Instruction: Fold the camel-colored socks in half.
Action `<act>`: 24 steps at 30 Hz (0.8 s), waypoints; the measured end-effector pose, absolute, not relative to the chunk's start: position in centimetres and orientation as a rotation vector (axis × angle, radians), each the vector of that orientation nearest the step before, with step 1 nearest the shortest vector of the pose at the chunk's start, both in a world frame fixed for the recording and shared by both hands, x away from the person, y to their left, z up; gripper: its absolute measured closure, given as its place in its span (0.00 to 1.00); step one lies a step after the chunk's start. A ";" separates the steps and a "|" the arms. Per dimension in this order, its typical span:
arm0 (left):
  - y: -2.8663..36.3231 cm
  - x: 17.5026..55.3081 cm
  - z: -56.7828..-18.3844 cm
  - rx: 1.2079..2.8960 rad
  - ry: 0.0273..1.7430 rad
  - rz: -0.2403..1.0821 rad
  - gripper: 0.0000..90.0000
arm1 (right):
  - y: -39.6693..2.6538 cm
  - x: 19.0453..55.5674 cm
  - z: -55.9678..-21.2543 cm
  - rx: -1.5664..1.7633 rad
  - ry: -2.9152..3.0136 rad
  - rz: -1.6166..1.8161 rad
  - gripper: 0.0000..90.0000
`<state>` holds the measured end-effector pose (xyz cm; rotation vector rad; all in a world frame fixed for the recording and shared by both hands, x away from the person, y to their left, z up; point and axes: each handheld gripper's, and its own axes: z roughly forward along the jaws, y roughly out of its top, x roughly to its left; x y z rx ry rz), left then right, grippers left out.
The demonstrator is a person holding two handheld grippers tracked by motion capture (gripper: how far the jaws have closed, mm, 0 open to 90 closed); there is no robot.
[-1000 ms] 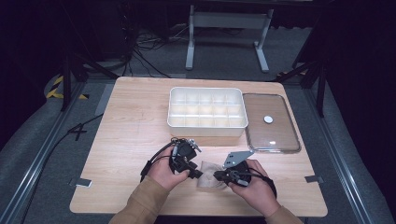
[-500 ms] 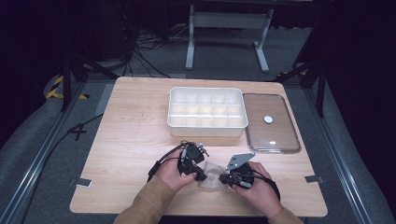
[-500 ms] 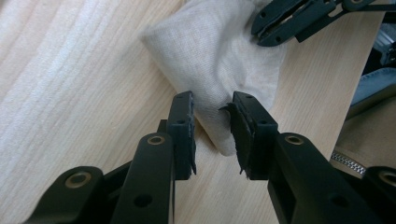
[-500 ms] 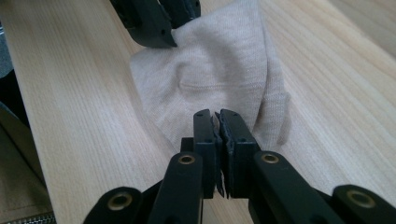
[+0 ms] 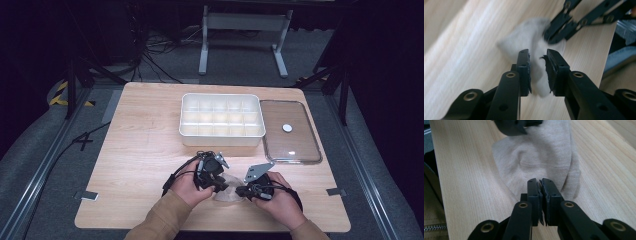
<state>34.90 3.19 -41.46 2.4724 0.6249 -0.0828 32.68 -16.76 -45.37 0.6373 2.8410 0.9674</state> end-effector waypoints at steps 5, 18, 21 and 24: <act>2.5 35.6 -42.3 2.487 0.676 -0.031 0.89 | -16.7 32.6 -45.3 0.614 2.841 0.956 0.95; 2.6 36.4 -44.4 2.554 0.794 -0.135 0.94 | -17.5 32.6 -45.3 0.633 2.848 0.961 0.95; 2.6 36.4 -44.5 2.548 0.789 -0.140 0.94 | -17.7 32.6 -45.3 0.646 2.843 0.967 0.94; 2.9 36.1 -43.7 2.530 0.758 -0.115 0.90 | -17.6 32.6 -45.3 0.639 2.841 0.955 0.94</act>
